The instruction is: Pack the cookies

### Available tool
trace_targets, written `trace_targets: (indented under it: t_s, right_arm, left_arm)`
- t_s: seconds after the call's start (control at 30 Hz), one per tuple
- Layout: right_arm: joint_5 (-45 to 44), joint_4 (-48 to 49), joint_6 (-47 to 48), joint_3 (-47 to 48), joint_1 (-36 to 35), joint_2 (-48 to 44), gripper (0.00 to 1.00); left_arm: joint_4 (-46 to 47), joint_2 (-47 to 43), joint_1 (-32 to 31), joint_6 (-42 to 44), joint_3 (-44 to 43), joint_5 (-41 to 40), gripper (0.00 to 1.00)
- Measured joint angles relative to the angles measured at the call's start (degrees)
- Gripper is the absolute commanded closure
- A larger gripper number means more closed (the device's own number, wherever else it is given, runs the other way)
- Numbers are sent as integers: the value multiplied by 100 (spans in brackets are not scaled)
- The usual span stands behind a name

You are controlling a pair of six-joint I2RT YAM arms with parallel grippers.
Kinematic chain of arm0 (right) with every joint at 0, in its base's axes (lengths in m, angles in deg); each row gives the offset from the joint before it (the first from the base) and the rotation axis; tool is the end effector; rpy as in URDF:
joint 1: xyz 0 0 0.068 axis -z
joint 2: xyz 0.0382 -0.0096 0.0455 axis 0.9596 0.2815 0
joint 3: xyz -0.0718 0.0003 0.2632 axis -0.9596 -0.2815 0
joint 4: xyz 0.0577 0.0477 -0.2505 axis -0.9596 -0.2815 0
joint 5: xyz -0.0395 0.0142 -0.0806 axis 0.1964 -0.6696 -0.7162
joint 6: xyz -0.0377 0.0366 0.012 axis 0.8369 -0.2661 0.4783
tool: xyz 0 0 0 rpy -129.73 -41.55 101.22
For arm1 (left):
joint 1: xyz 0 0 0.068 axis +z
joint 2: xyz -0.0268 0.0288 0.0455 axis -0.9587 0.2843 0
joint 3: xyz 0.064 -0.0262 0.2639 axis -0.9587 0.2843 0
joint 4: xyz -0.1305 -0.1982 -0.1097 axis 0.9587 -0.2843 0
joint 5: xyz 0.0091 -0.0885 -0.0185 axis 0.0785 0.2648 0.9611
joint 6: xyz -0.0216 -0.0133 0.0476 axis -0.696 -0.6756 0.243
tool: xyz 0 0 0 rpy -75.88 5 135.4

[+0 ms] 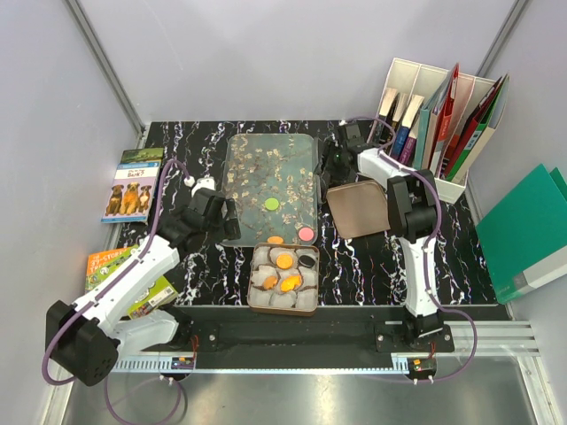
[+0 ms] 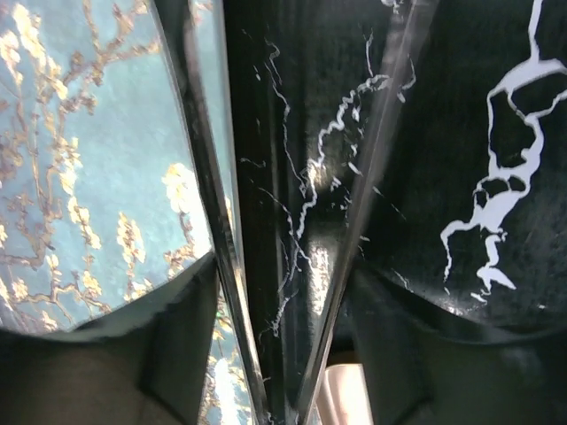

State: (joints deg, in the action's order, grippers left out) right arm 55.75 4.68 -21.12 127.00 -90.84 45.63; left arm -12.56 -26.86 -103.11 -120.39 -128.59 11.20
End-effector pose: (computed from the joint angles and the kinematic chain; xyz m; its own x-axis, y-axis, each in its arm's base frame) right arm 0.4832 0.1554 0.1622 -0.8256 0.2094 -0.5240 -0.0197 0.9173 0.3977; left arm 0.1890 -0.0954 0.2648 -0.7567 -0.1685 -0.6316 -0.1120 0.9853 -0.1287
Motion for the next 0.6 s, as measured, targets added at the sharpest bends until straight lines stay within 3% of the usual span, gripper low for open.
trace_targets:
  t_s: [0.3,0.47,0.6]
  right_arm:
    - [-144,-127,-33,-485,-2,-540,7]
    - [-398,-162,-96,-903,-2,-1576,7]
    - [-601,-24,-236,-1628,-2,-2793,17]
  left_arm:
    - [0,-15,0,0,0,2,6]
    - [0,-118,0,0,0,2,6]
    - [2,-205,0,0,0,7,6]
